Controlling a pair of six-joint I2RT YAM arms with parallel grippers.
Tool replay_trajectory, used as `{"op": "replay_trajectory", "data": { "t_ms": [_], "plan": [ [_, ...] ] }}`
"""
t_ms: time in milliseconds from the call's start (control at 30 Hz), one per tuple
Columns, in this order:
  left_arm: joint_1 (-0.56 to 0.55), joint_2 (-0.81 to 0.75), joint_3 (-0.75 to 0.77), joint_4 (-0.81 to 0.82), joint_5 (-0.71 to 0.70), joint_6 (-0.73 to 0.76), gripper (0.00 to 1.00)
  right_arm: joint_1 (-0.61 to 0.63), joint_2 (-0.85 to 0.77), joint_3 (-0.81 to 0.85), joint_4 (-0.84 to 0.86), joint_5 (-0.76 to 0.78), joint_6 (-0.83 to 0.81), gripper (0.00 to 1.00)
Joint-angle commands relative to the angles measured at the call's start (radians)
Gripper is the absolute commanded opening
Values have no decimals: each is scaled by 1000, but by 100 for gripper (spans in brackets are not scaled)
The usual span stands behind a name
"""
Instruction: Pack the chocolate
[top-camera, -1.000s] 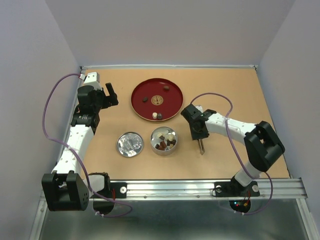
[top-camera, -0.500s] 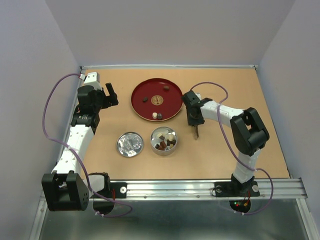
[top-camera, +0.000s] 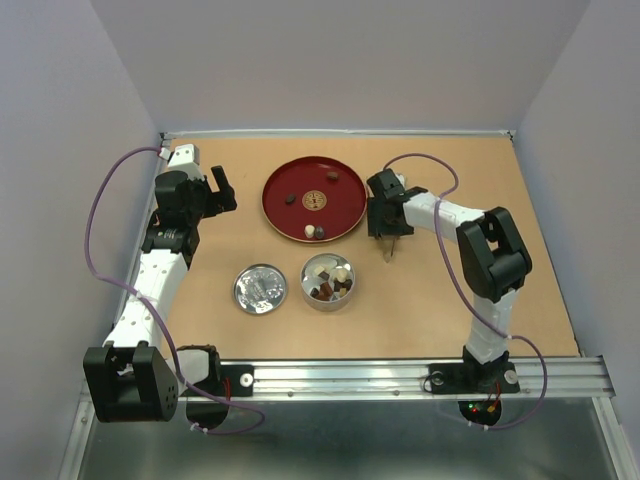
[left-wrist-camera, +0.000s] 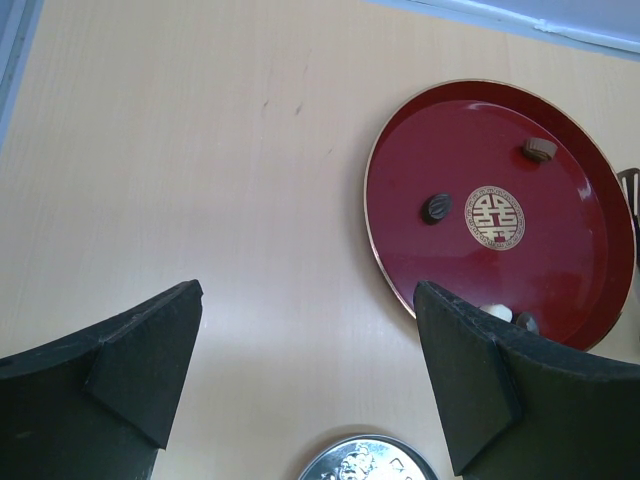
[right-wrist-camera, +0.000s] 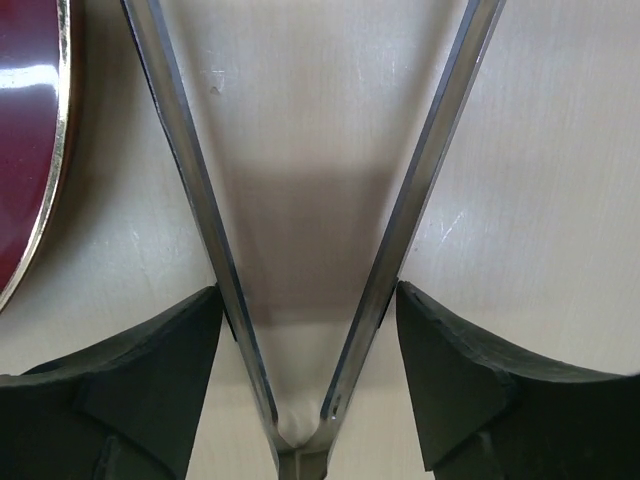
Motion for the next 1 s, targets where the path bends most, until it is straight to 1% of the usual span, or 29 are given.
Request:
{"op": "replay_trajectory", "data": {
  "t_ms": [0,167,267,400,433,467,500,567,600,700,767,800,833,867,900,967],
  "plan": [
    [-3,-30,13,35,5,5,99,-10,-20,56,34,-38,-22,77],
    [-18,-60,4,47,-35,8,99,-10,-101,63,34,-94,-39,83],
    [-48,-91,-8,52,-111,14,99,-10,-169,63,36,-137,-47,84],
    [-156,-136,-26,47,-294,32,99,-10,-265,68,34,-188,-61,86],
    [-211,-143,-34,46,-323,31,99,-10,-282,71,34,-193,-64,86],
    [-234,-154,-36,41,-346,28,99,-10,-302,77,34,-194,-67,86],
    [-263,-159,-39,34,-394,22,99,-10,-337,80,36,-196,-70,86],
    [-335,-165,-45,21,-444,-9,99,-10,-379,86,36,-202,-78,87],
    [-355,-168,-53,-18,-487,-42,99,-9,-423,91,36,-202,-82,87],
    [-443,-191,-79,-87,-556,-101,99,-10,-500,98,42,-183,-90,88],
    [-490,-217,-114,-120,-584,-157,99,-12,-578,97,57,-136,-94,88],
    [-534,-225,-125,-155,-595,-178,98,-9,-604,94,86,-118,-96,88],
    [-555,-232,-134,-173,-615,-194,99,-10,-630,76,106,-70,-96,89],
    [-575,-246,-151,-193,-626,-243,99,-10,-685,65,125,-46,-96,91],
    [-593,-252,-151,-233,-627,-262,99,-10,-709,51,161,-26,-94,91],
    [-650,-274,-169,-258,-616,-302,98,-10,-768,14,186,30,-93,92]
  ]
}}
